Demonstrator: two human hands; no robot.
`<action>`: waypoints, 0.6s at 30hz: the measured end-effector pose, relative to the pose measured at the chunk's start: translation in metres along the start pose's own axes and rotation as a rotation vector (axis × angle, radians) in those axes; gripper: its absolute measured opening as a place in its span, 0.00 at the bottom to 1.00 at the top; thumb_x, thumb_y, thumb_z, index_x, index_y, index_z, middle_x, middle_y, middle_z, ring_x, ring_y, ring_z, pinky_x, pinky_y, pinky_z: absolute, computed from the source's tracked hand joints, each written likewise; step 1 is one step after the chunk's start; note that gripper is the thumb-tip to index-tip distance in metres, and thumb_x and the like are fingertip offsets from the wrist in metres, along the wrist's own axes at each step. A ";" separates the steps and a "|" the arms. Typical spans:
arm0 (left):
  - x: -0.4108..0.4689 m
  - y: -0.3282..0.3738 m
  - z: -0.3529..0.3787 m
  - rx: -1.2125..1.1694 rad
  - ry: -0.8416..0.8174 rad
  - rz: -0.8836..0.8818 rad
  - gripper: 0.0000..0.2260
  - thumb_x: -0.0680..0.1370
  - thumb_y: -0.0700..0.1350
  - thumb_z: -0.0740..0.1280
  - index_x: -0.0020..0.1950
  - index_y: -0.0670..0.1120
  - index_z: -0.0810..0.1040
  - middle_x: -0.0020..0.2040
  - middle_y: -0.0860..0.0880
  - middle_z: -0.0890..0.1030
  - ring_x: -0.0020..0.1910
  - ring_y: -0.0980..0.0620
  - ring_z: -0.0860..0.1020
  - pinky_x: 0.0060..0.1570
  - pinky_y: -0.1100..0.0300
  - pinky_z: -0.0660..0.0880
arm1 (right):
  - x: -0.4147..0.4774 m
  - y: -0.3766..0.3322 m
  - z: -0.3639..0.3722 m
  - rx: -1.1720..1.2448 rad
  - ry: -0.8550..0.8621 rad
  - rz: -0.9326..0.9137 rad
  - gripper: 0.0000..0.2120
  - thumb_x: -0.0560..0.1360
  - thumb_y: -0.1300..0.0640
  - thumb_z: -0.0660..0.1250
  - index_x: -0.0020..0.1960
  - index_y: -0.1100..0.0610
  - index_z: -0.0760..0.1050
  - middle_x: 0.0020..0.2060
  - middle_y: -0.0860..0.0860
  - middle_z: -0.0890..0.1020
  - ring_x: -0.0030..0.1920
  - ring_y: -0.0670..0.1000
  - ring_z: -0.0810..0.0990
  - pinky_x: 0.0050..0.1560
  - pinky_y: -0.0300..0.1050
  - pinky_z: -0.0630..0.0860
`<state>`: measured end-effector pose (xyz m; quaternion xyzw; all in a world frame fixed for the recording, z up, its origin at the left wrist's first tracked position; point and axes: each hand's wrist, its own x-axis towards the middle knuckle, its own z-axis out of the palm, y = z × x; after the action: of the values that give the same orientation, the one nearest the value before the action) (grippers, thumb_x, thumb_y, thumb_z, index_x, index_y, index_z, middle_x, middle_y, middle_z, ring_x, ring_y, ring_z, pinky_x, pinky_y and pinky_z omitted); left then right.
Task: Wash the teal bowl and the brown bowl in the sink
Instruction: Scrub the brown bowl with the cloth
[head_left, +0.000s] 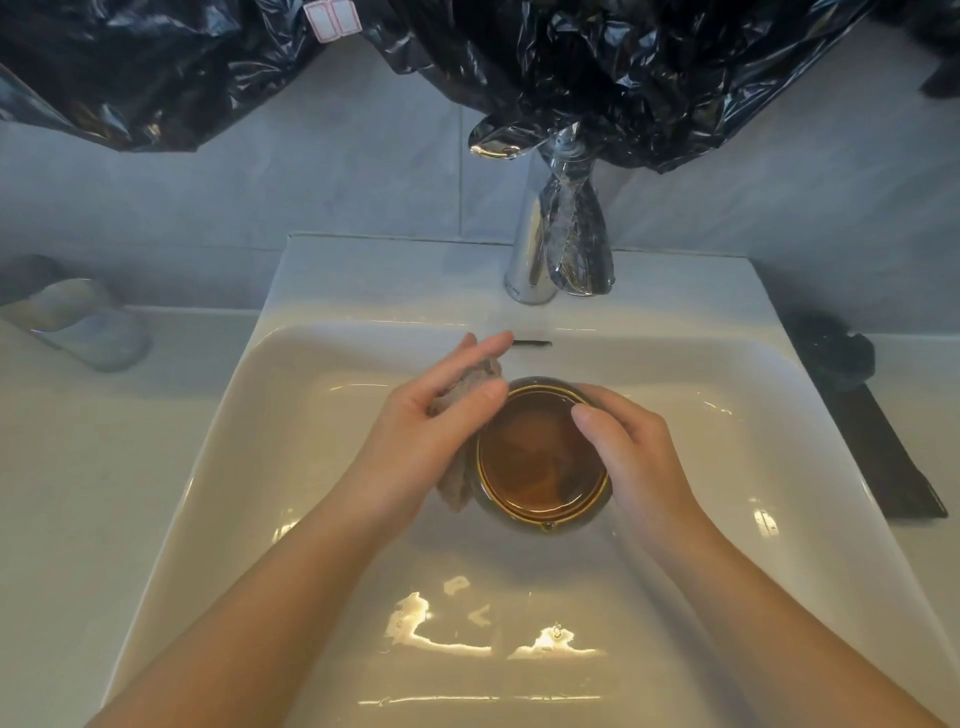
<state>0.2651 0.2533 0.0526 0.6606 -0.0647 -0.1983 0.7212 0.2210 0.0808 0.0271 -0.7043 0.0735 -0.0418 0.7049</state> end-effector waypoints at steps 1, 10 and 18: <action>-0.001 0.000 -0.001 0.030 -0.008 -0.018 0.17 0.72 0.48 0.74 0.58 0.63 0.79 0.63 0.54 0.78 0.58 0.57 0.79 0.55 0.58 0.78 | 0.000 0.000 -0.001 -0.007 -0.038 0.001 0.13 0.74 0.56 0.60 0.52 0.52 0.83 0.46 0.49 0.87 0.49 0.48 0.84 0.45 0.37 0.78; -0.003 0.007 0.007 0.063 0.295 0.043 0.19 0.73 0.36 0.71 0.59 0.55 0.78 0.47 0.48 0.85 0.46 0.51 0.83 0.50 0.52 0.81 | 0.000 -0.006 0.004 -0.012 -0.047 0.027 0.17 0.72 0.48 0.61 0.60 0.47 0.75 0.41 0.39 0.85 0.45 0.42 0.85 0.39 0.35 0.78; -0.005 0.005 0.000 0.547 0.158 0.175 0.20 0.74 0.45 0.71 0.62 0.64 0.75 0.55 0.60 0.79 0.53 0.65 0.77 0.55 0.67 0.75 | -0.007 -0.001 0.015 -0.012 -0.061 -0.028 0.13 0.75 0.56 0.61 0.54 0.46 0.81 0.48 0.42 0.86 0.51 0.42 0.83 0.46 0.34 0.78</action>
<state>0.2616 0.2553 0.0578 0.8356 -0.1163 -0.0584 0.5336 0.2161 0.0964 0.0281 -0.7105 0.0425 -0.0298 0.7018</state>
